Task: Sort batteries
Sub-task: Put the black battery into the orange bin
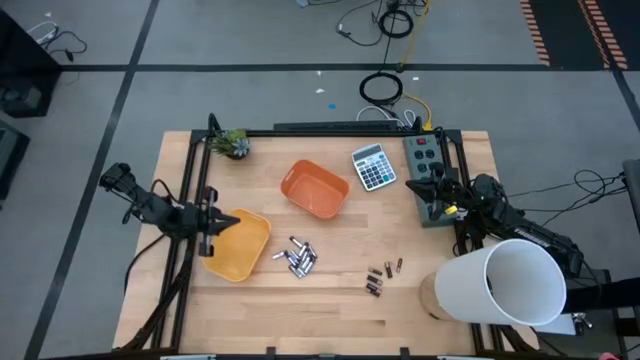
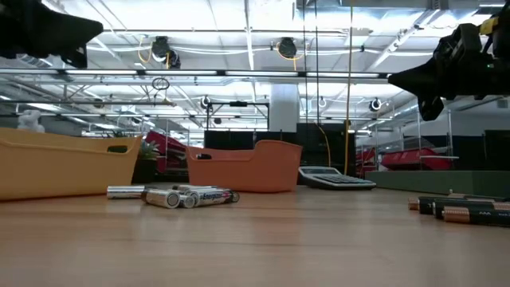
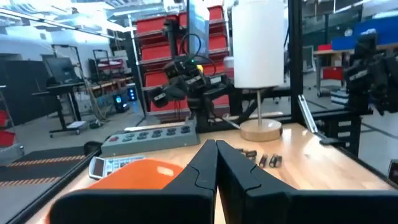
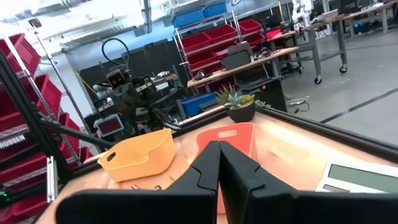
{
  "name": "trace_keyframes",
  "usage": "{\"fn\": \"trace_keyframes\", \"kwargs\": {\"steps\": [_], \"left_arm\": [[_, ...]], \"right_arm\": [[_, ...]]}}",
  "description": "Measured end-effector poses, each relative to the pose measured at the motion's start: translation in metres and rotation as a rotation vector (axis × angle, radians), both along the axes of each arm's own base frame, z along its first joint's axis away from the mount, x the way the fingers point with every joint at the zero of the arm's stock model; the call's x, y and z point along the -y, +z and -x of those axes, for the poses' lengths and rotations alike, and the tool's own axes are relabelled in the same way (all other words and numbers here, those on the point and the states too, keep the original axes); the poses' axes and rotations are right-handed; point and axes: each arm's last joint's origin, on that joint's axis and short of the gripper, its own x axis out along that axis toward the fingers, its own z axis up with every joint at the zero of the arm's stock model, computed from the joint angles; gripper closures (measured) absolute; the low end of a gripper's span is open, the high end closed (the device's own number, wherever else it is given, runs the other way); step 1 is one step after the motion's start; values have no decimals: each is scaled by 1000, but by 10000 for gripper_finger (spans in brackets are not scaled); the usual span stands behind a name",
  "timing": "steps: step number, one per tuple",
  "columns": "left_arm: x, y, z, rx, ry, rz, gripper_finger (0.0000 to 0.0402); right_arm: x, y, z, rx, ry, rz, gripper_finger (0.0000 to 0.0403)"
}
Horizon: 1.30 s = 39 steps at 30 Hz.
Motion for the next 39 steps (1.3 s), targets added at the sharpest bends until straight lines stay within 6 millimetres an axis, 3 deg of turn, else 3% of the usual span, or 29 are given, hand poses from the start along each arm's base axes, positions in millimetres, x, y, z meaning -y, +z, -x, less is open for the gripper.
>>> {"fn": "trace_keyframes", "kwargs": {"steps": [6,9,14,21,26,31,39], "left_arm": [[-4,11,2,89,83,110,392],[-8,17,4,131,158,157,392],[-8,28,4,89,188,119,392],[2,53,-12,-48,227,30,393],[13,66,-30,-128,309,-74,387],[24,73,-48,-148,358,-94,349],[37,81,-72,-179,380,-38,308]], "right_arm": [[2,1,1,12,-86,-1,403],[6,1,2,72,-201,-144,403],[1,2,-1,50,-25,-135,403],[2,14,-13,-146,8,-141,403],[5,35,-39,-309,90,-69,403],[8,51,-77,-466,180,31,403],[8,61,-131,-580,319,77,403]]}}
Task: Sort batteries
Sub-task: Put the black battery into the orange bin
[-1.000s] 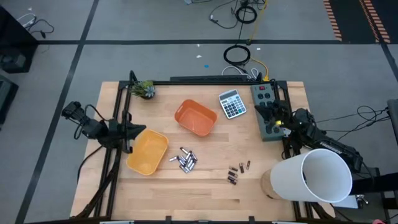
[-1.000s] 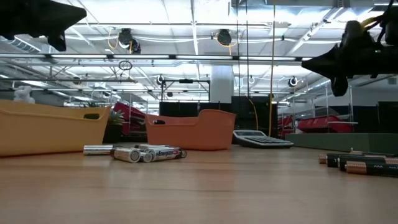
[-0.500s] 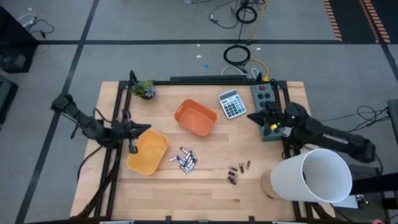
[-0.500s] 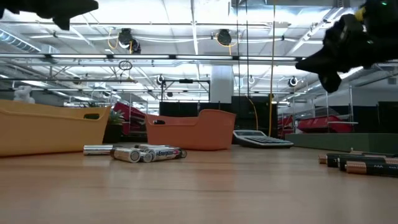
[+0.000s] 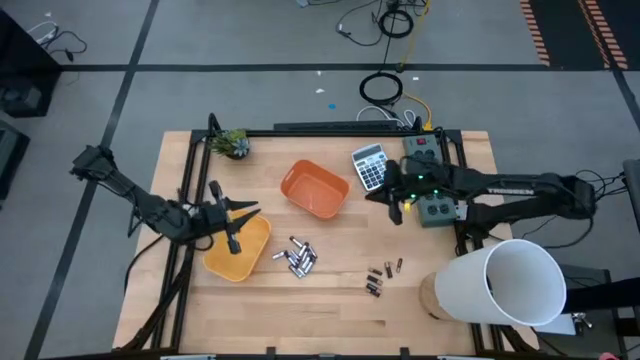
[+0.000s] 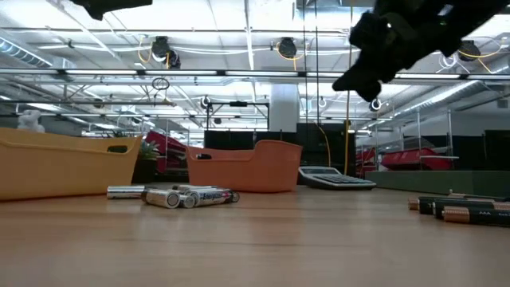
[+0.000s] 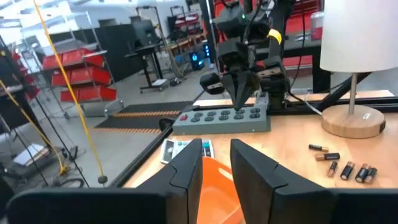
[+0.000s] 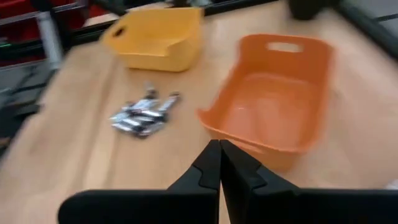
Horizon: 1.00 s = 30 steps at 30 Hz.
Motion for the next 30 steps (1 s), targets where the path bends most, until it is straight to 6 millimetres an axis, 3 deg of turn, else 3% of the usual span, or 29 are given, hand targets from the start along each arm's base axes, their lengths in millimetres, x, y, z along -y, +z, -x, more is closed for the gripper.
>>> {"fn": "trace_keyframes", "kwargs": {"steps": [5,9,12,16,23,30], "left_arm": [[6,-3,-10,-34,7,-20,307],[7,-9,-18,-60,27,-40,307],[4,-11,-22,-72,52,-42,307],[1,-12,-25,-75,76,-43,307],[-1,-12,-25,-74,82,-43,307],[-1,-12,-25,-74,82,-42,307]], "right_arm": [[-18,2,-23,-31,194,-88,403],[-43,-5,-45,-141,292,-47,399],[-64,-15,-57,-272,426,33,372],[-85,-28,-70,-370,526,71,305],[-116,-60,-72,-622,531,230,198],[-143,-72,-67,-672,590,267,182]]}}
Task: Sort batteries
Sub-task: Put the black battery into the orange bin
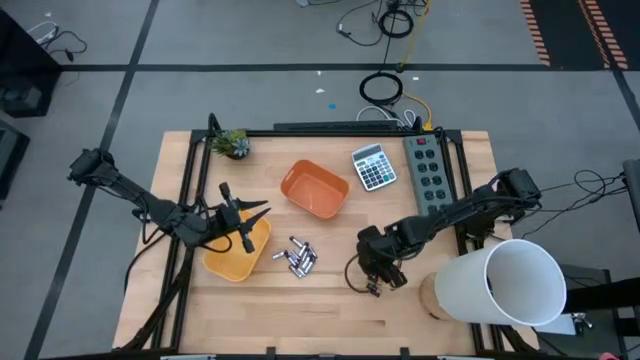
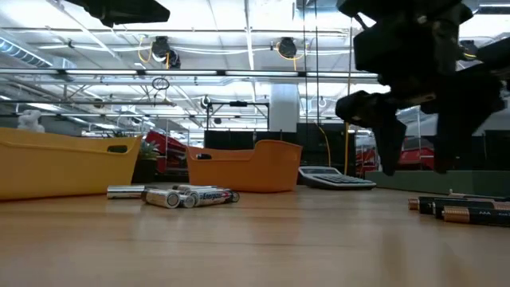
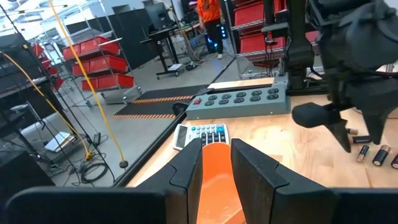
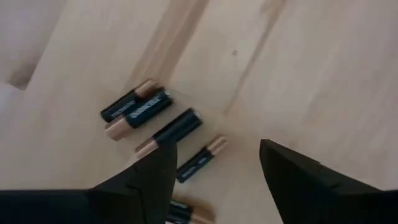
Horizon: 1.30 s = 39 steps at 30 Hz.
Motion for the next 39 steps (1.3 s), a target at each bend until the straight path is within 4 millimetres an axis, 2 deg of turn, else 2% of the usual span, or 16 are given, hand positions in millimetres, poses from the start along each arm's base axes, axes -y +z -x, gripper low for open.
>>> {"fn": "trace_keyframes", "kwargs": {"steps": [7,20,39], "left_arm": [[0,2,0,23,0,12,307],[0,2,0,19,0,10,307],[0,1,0,14,-1,6,307]], "right_arm": [[-8,-11,3,-59,-41,47,200],[-7,-12,7,-99,-88,78,204],[-10,-14,-2,-17,-100,62,202]]}}
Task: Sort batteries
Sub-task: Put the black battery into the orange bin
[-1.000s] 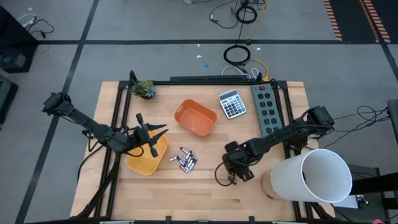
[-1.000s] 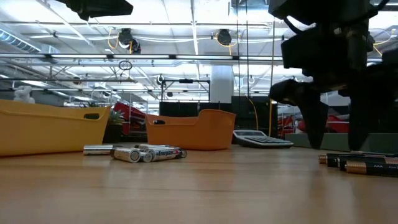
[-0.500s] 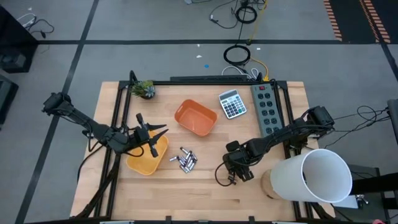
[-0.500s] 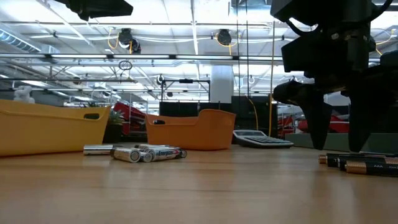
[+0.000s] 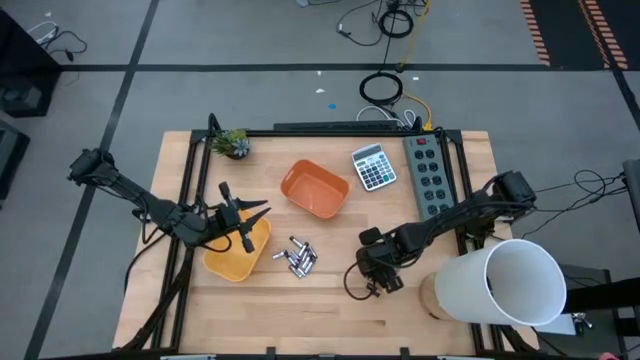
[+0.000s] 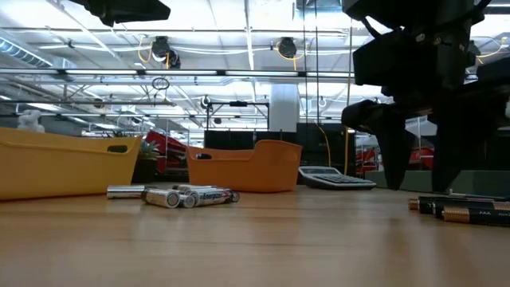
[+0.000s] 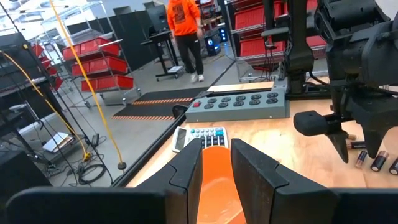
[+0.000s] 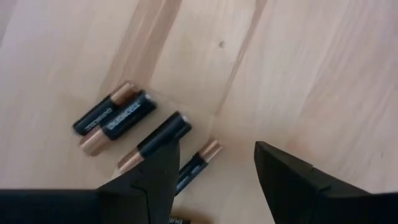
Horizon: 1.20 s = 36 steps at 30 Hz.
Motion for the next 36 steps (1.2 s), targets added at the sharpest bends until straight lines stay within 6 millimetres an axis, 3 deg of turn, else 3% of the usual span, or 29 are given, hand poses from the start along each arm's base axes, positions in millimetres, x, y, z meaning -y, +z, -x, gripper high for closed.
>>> {"fn": "trace_keyframes", "kwargs": {"steps": [21,27,36], "left_arm": [[0,-1,0,-9,-1,-10,307],[0,-1,0,-9,-1,-10,307],[0,-1,0,-16,-3,-26,307]], "right_arm": [[1,-17,0,-78,-5,40,214],[4,-18,2,-102,13,72,264],[10,-19,1,-113,22,85,387]]}}
